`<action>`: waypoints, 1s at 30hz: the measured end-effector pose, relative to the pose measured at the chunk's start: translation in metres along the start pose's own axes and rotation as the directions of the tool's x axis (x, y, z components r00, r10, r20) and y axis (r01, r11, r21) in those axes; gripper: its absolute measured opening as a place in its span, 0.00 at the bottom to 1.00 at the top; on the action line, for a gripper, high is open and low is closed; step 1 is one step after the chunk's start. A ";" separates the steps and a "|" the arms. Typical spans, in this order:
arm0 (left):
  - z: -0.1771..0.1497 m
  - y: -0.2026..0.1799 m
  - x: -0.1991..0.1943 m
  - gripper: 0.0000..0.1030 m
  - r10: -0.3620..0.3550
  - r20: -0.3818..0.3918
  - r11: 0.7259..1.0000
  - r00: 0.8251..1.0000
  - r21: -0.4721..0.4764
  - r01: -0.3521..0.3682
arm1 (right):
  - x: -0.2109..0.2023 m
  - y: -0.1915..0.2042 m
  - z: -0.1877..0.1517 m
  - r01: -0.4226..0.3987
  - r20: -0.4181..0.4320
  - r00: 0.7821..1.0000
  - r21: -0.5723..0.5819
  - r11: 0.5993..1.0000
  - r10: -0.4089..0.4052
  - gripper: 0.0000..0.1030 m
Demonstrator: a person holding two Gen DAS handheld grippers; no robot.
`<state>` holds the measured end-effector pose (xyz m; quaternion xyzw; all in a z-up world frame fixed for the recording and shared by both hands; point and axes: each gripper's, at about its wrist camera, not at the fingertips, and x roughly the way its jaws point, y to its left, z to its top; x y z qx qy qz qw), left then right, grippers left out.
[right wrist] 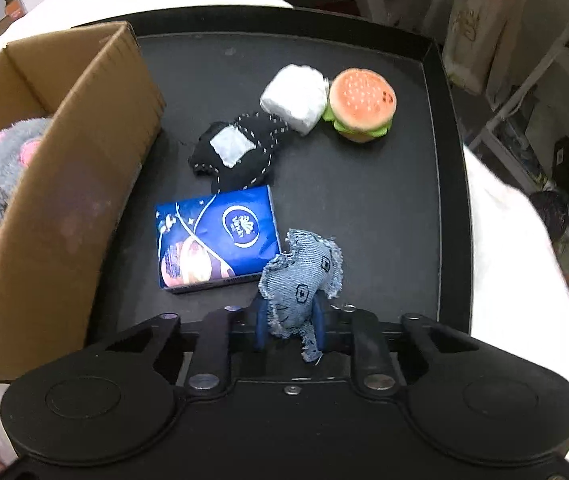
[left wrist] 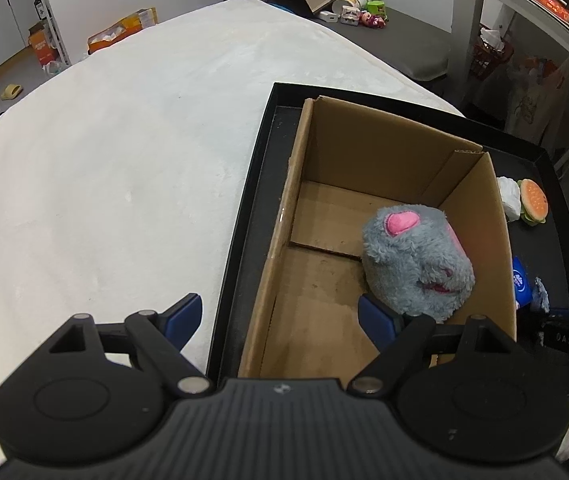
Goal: Organize soft objects
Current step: 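Carry the denim cat plush with the right gripper and release it into the box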
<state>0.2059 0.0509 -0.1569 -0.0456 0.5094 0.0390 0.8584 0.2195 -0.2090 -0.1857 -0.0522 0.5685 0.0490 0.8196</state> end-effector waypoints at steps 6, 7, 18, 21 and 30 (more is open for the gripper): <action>-0.001 0.001 -0.002 0.81 -0.005 0.006 1.000 1.000 -0.010 0.005 | -0.022 0.007 0.007 -0.006 0.045 0.999 -0.031 0.999 0.007 0.20; -0.001 0.001 -0.003 0.81 -0.006 0.008 1.000 1.000 -0.011 0.006 | -0.027 0.008 0.009 -0.009 0.054 0.998 -0.035 0.999 0.011 0.20; -0.003 0.009 -0.010 0.81 -0.042 0.025 0.999 0.999 -0.023 0.042 | -0.079 0.035 0.035 -0.078 0.157 0.983 -0.113 0.991 0.096 0.20; -0.003 0.011 -0.010 0.81 -0.042 0.030 0.999 0.999 -0.022 0.043 | -0.088 0.045 0.041 -0.077 0.176 0.979 -0.144 0.987 0.102 0.20; -0.001 0.021 -0.011 0.81 -0.060 0.047 0.997 0.997 -0.054 0.062 | -0.106 0.079 0.060 -0.060 0.226 0.967 -0.240 0.969 0.116 0.20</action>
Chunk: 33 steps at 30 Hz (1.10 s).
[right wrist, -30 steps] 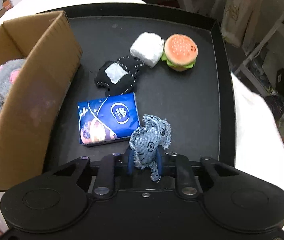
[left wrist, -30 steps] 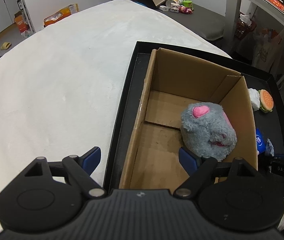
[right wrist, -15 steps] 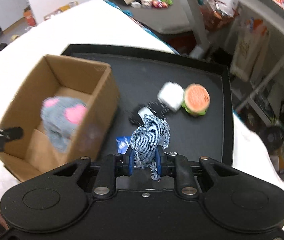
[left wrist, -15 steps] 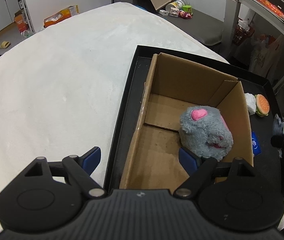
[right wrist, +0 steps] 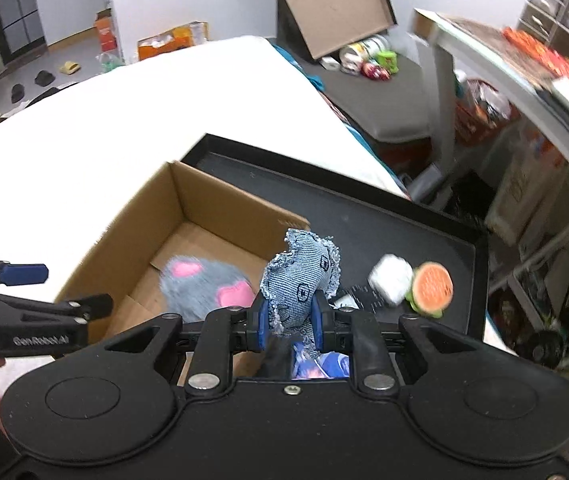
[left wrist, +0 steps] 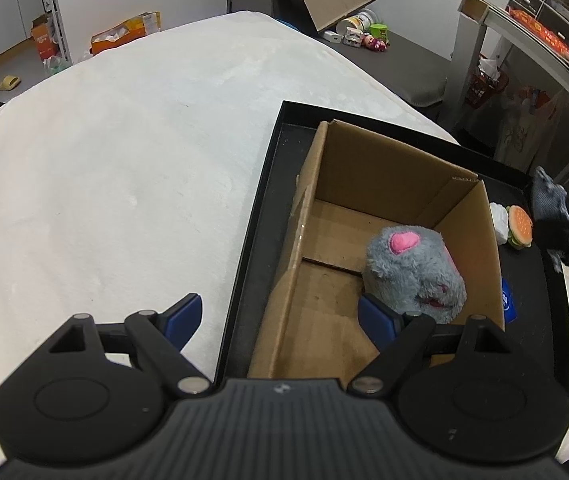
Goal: Organize soft objects
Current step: 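Carry the denim cat plush with the right gripper and release it into the box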
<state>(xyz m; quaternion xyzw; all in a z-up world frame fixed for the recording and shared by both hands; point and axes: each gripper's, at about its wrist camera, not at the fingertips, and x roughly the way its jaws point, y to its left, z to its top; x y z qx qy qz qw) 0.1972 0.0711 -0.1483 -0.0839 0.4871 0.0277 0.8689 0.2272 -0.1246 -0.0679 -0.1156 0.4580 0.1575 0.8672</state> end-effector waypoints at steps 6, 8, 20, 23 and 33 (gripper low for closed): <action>-0.001 0.005 0.001 0.81 -0.018 0.010 1.000 1.000 -0.016 0.018 | 0.003 0.022 0.014 -0.015 0.012 1.000 -0.076 0.997 0.015 0.20; -0.002 0.007 0.003 0.78 -0.021 0.005 0.999 1.000 -0.027 0.021 | 0.005 0.028 0.017 -0.019 0.010 1.000 -0.096 0.995 0.020 0.20; -0.003 0.016 0.014 0.29 -0.078 -0.003 0.995 0.997 -0.059 0.078 | 0.029 0.068 0.032 -0.036 -0.005 0.999 -0.201 0.979 0.036 0.21; -0.004 0.015 0.020 0.19 -0.082 -0.022 0.996 0.996 -0.046 0.081 | 0.035 0.075 0.033 -0.044 -0.009 0.999 -0.213 0.976 0.043 0.21; -0.008 0.022 0.023 0.14 -0.090 -0.014 0.995 0.996 -0.054 0.089 | 0.045 0.089 0.034 -0.077 -0.003 0.997 -0.238 0.968 0.079 0.40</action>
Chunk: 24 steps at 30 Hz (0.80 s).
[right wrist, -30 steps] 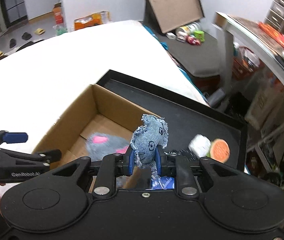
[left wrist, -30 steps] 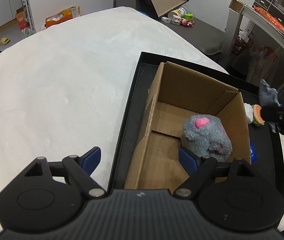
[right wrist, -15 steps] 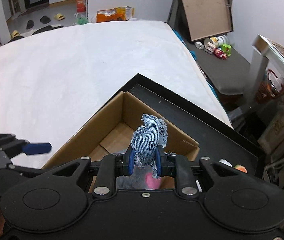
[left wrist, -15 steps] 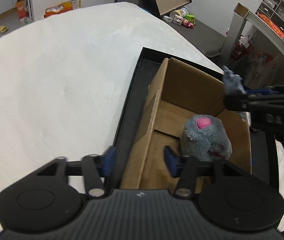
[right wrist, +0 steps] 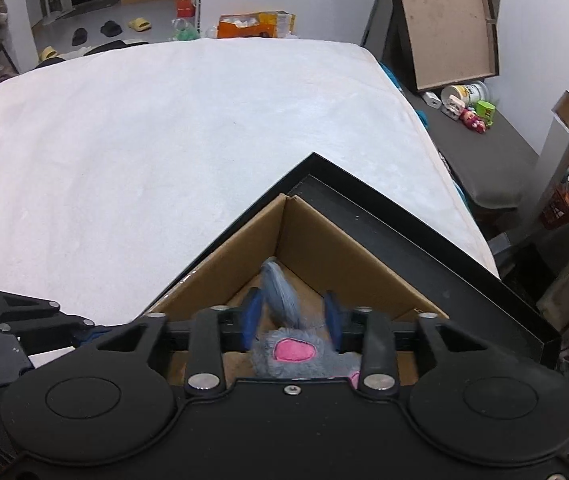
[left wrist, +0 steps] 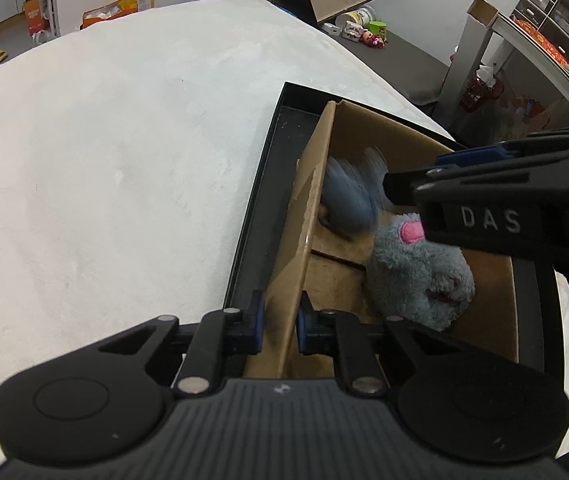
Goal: Organize soft objects
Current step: 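Carry the denim cat plush with the right gripper and release it into the box, then move the right gripper to the burger plush and grasp it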
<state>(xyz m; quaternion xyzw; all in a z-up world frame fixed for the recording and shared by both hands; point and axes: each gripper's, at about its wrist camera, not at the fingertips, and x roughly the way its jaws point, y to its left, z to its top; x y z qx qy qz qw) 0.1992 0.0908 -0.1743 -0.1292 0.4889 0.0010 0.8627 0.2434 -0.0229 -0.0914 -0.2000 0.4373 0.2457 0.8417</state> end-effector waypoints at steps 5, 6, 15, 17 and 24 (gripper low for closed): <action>0.000 -0.003 -0.001 0.14 0.007 -0.002 1.000 1.000 0.001 -0.007 | -0.008 -0.003 -0.004 0.004 0.008 1.000 0.014 1.000 -0.004 0.53; 0.001 -0.004 -0.001 0.14 0.010 -0.003 1.000 1.000 0.000 -0.010 | -0.010 -0.005 -0.005 0.008 0.013 1.000 0.021 1.000 -0.009 0.56; 0.007 -0.012 -0.005 0.21 0.058 0.000 0.998 0.998 0.000 -0.058 | -0.036 -0.021 -0.024 0.069 0.052 0.996 0.061 0.996 -0.072 0.86; 0.007 -0.013 -0.005 0.27 0.067 -0.002 0.998 0.998 0.002 -0.067 | -0.041 -0.027 -0.031 0.094 0.062 0.993 0.076 0.993 -0.099 0.91; 0.008 -0.024 -0.009 0.56 0.087 0.023 0.996 0.996 0.033 -0.088 | -0.055 -0.056 -0.057 0.070 0.069 0.994 0.202 0.977 -0.086 0.92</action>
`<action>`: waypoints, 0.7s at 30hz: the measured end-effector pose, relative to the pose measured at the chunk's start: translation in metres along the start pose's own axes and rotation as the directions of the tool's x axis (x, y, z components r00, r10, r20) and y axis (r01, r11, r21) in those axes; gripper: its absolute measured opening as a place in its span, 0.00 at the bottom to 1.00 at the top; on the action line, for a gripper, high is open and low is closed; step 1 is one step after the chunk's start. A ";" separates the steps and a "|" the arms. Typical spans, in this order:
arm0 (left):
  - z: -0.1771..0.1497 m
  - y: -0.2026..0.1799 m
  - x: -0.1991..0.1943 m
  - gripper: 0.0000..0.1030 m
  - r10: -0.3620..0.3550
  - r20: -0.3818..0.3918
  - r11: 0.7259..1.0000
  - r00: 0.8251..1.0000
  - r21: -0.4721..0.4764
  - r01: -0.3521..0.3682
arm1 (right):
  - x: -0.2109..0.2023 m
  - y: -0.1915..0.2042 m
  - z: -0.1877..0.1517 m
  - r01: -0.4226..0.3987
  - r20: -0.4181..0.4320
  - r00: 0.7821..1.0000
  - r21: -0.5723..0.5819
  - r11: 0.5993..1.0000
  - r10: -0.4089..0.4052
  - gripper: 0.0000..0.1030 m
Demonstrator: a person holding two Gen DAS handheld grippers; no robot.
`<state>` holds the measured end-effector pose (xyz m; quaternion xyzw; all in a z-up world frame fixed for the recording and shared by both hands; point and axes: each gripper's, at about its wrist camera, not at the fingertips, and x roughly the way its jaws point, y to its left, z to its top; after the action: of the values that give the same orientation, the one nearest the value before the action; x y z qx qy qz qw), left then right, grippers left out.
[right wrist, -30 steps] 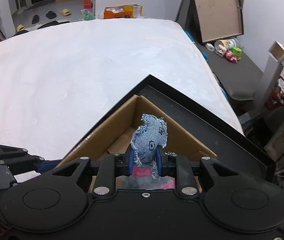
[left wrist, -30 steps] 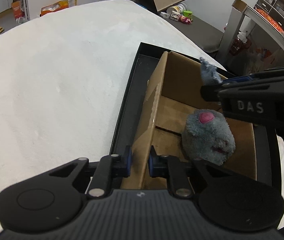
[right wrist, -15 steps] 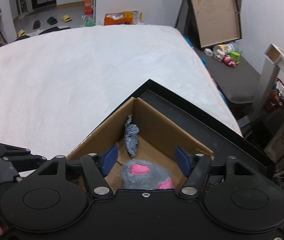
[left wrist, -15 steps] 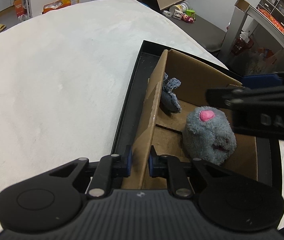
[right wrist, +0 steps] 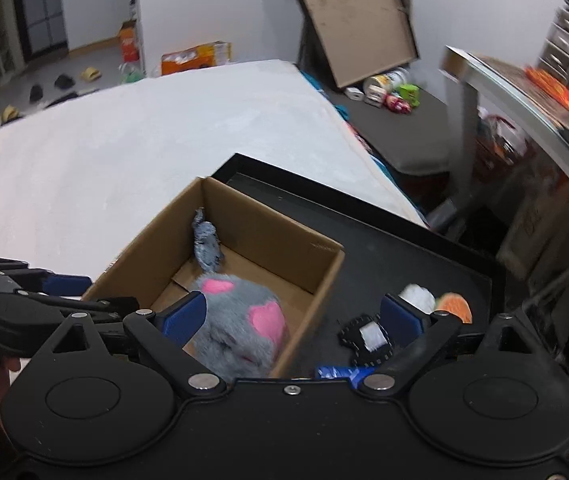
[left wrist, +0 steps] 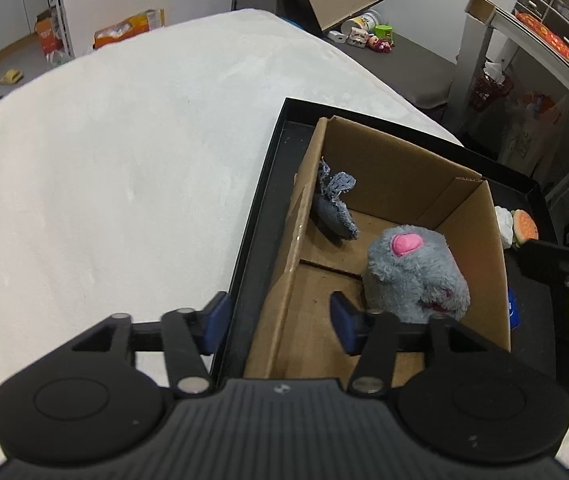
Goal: Organize soft objects
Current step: 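Move the right gripper to the burger plush and grasp it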
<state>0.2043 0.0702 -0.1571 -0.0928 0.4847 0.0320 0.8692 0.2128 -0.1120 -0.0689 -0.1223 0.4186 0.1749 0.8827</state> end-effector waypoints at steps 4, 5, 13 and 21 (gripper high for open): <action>-0.001 -0.007 -0.001 0.60 0.022 0.002 0.999 1.000 0.028 -0.022 | -0.005 -0.017 -0.013 0.017 0.006 1.000 0.031 0.999 -0.018 0.92; -0.001 -0.008 -0.001 0.62 0.026 0.000 0.999 1.000 0.032 -0.026 | -0.006 -0.020 -0.015 0.016 0.007 1.000 0.037 0.999 -0.017 0.93; 0.000 -0.020 -0.004 0.78 0.067 0.010 0.996 0.998 0.053 -0.067 | -0.008 -0.049 -0.035 0.023 0.021 0.999 0.089 0.996 -0.025 0.93; 0.002 -0.034 -0.001 0.80 0.099 0.005 0.992 0.995 0.079 -0.099 | -0.003 -0.081 -0.054 0.028 0.018 0.999 0.151 0.988 -0.031 0.95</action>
<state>0.2101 0.0373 -0.1506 -0.0341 0.4890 0.0559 0.8698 0.2070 -0.2055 -0.0942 -0.0598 0.4199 0.1308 0.8961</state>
